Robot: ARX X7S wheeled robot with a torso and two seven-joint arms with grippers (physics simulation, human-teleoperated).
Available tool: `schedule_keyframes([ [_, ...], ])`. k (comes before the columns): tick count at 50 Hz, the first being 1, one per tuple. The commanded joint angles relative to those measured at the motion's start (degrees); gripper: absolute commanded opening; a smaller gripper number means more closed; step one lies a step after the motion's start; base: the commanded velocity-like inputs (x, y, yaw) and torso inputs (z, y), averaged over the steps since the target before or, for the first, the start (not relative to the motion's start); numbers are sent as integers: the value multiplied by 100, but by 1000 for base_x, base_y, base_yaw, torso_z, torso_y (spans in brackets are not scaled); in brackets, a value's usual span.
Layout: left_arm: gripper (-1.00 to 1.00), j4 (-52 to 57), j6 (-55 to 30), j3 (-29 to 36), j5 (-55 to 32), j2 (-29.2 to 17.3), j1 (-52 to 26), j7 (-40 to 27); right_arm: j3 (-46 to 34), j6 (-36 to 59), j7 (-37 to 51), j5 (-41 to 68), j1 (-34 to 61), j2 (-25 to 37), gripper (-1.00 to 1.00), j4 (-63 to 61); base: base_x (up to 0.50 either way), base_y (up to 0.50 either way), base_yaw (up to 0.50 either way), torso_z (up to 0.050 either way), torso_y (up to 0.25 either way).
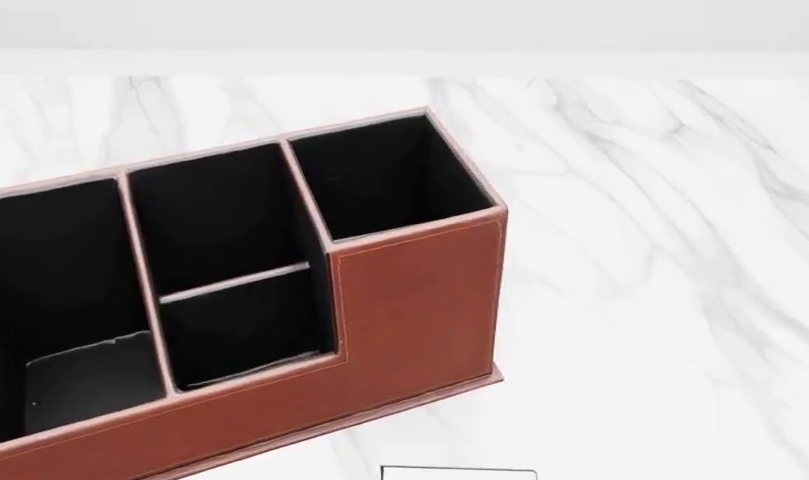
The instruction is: Pick up the book and place it in the back compartment of the caddy.
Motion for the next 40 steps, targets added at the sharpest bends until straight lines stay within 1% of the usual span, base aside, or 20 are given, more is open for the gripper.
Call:
schedule_keyframes([
  [1,100,14,-10,16,12,-26,1,-44,-31,1,36,18,20,23,100,14,0,0,0,0,0],
  [17,100,5,-32,49,31,-52,-24,-99,-24,-61,98,-97,31,38,100,50,7,0,0,0,0],
  [40,100,54,-70,88,31,-106,-18,-173,-98,34,155,44,74,103,100,38,15,0,0,0,0],
])
